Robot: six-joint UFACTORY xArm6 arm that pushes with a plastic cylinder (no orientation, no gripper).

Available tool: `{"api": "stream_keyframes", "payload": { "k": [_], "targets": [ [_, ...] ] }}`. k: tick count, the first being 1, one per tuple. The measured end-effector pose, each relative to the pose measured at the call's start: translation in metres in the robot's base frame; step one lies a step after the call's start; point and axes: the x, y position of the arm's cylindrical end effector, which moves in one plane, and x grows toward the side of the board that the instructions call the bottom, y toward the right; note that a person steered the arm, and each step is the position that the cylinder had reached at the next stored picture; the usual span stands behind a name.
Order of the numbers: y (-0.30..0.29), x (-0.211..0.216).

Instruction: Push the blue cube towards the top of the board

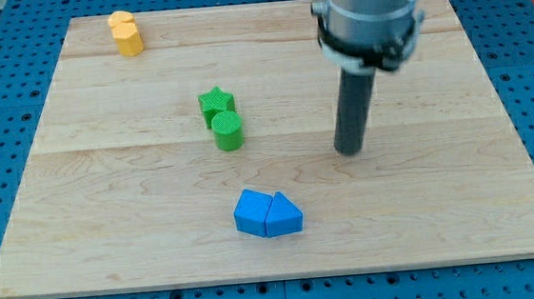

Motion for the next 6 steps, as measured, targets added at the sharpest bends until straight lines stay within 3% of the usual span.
{"api": "stream_keyframes", "payload": {
  "k": [1,2,4,6],
  "targets": [
    [0.002,0.061],
    [-0.021,0.078],
    [-0.113,0.078],
    [-0.143,0.076]
  ]
}}
